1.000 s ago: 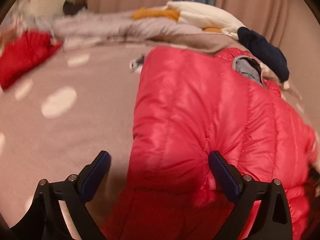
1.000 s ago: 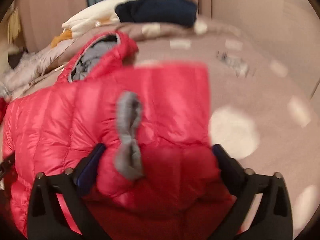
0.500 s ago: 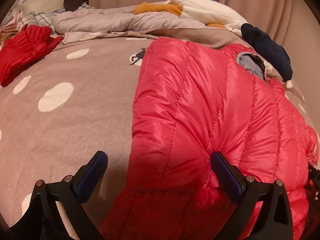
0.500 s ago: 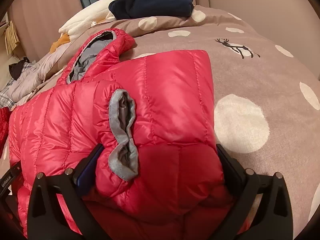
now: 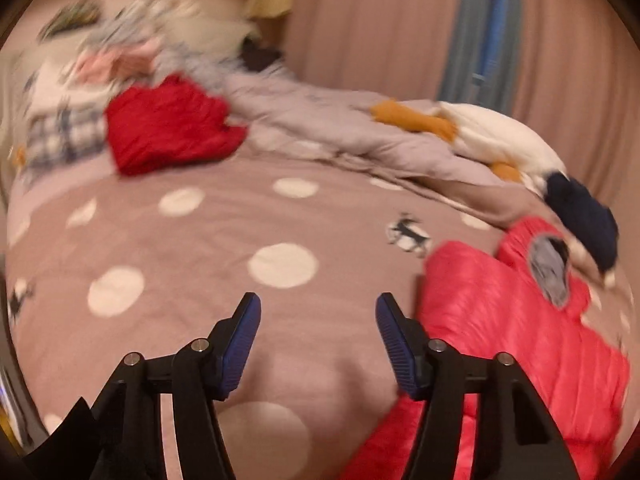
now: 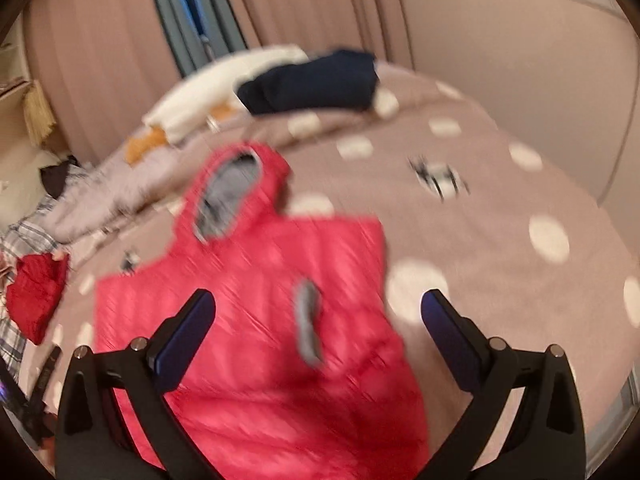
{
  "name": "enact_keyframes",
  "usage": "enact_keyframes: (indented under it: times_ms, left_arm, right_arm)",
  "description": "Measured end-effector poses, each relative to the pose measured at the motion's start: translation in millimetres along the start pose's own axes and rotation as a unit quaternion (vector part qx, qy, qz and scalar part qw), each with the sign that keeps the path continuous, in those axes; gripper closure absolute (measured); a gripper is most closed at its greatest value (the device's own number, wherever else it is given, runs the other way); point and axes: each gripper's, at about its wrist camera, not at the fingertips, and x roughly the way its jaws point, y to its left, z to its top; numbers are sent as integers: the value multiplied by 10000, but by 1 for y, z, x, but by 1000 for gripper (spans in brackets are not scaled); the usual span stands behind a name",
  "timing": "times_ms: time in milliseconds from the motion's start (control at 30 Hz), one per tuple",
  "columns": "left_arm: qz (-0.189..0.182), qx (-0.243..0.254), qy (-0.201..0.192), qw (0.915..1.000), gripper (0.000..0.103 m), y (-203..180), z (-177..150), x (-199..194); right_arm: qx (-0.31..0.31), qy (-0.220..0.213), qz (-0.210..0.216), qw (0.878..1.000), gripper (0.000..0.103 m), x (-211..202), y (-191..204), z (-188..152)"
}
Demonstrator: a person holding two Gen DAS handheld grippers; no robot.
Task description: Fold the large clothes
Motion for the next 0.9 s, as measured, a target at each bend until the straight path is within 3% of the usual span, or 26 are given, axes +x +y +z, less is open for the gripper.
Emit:
enact_keyframes:
  times_ms: [33, 67, 133, 233, 300, 400, 467, 500, 567, 700, 767, 833, 867, 900]
  left_arm:
    - [-33, -166, 130, 9998, 45, 8, 2, 7]
    - [-23, -265, 238, 9994, 55, 13, 4, 11]
    - [-30, -491, 505, 9975, 66, 24, 7, 21]
    - [169, -731, 574, 9955, 69, 39, 9, 27]
    - [393, -860, 648, 9934, 77, 48, 11, 31]
    - [301, -494, 914, 9941, 79, 45, 13, 34]
    - [52, -85, 752, 9971, 79, 34, 11, 33]
    - [54, 51, 716, 9974, 79, 31, 11, 38]
    - [270, -24, 1012, 9945, 79, 32, 9, 50]
    - [-42, 129, 1361, 9906, 79, 22, 6, 66]
    - [-39, 245, 1210, 9923, 79, 17, 6, 69]
    - [43, 284, 1274, 9914, 79, 16, 7, 78]
    - [3, 323, 1345, 9904, 79, 15, 6, 82]
    - [-22, 359, 1451, 9888, 79, 14, 4, 87]
  right_arm:
    - [-180, -14, -43, 9998, 0, 2, 9, 8]
    - [-395, -37, -100, 9992, 0, 7, 20, 16]
    - [-788, -40, -207, 9967, 0, 25, 44, 35]
    - [-1029, 72, -221, 9944, 0, 55, 68, 62]
    - [-1212, 25, -229, 9924, 0, 82, 90, 84]
    - [-1436, 10, -284, 9892, 0, 130, 124, 119]
    - [-1798, -27, -246, 9834, 0, 160, 144, 131]
    - [-2057, 63, -441, 9776, 0, 189, 157, 138]
    - [-2315, 204, -632, 9706, 0, 229, 171, 141]
    - [-2920, 615, -1173, 9472, 9, 320, 182, 133]
    - [-3002, 631, -1449, 9407, 23, 345, 182, 133]
    - [-2701, 680, -1194, 9530, 53, 362, 173, 138]
    - [-2357, 688, -1098, 9631, 96, 366, 166, 142]
    - [-1870, 702, -1048, 9742, 96, 364, 156, 149]
